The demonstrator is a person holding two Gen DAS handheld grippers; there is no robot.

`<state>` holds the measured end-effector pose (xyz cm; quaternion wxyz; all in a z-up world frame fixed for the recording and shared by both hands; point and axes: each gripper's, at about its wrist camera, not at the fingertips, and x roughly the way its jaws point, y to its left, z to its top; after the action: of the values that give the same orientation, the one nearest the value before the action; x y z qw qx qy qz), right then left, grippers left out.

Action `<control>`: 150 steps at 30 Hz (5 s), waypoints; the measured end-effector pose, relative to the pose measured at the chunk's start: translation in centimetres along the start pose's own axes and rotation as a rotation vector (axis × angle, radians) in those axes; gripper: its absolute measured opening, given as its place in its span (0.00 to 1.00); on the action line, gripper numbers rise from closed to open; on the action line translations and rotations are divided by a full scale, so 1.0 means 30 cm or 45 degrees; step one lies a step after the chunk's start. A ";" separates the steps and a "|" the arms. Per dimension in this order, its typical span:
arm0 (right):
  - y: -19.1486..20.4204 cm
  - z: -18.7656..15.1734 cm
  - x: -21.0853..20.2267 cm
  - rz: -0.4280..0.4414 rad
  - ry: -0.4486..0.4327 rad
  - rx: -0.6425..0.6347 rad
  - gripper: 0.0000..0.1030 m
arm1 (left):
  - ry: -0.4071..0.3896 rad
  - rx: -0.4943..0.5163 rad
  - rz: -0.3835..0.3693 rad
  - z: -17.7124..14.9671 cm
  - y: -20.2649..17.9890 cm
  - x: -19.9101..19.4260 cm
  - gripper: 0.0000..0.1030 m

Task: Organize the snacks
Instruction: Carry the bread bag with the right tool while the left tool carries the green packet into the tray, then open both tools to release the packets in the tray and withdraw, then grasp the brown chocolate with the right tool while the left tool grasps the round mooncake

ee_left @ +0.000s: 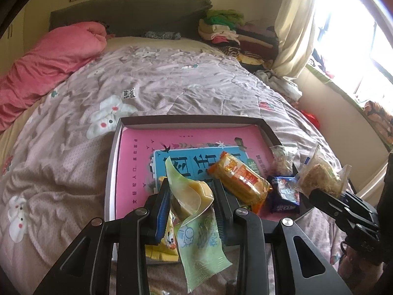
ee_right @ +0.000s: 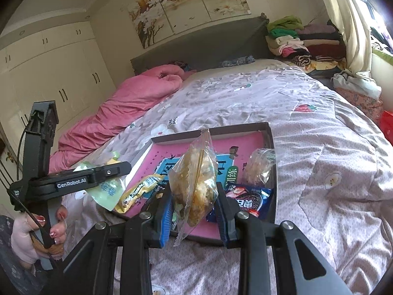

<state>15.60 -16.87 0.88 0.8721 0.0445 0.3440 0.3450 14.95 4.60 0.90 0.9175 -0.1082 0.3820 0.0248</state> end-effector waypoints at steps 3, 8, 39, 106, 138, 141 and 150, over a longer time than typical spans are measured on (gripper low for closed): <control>0.003 0.004 0.016 0.010 0.010 -0.009 0.30 | 0.004 0.001 0.009 0.002 -0.001 0.021 0.32; 0.005 0.008 0.043 0.021 0.030 -0.024 0.30 | 0.014 0.000 0.021 0.007 0.001 0.043 0.32; -0.038 -0.028 0.188 0.060 0.194 0.045 0.35 | 0.079 -0.032 0.034 -0.011 0.027 0.118 0.34; 0.265 -0.230 0.091 0.251 0.401 -0.475 0.55 | 0.284 0.101 0.036 -0.309 0.104 -0.066 0.60; 0.276 -0.267 0.181 0.200 0.449 -0.561 0.36 | 0.311 -0.005 -0.079 -0.345 0.166 -0.029 0.42; 0.256 -0.231 0.145 0.233 0.390 -0.481 0.36 | 0.292 -0.001 -0.095 -0.335 0.153 -0.057 0.42; 0.189 -0.116 0.027 0.216 0.147 -0.322 0.36 | 0.162 0.107 -0.057 -0.246 0.064 -0.154 0.42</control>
<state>10.59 -12.61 -0.45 0.8174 -0.0566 0.3424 0.4598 6.31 5.03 -1.22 0.8954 -0.0797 0.4377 -0.0187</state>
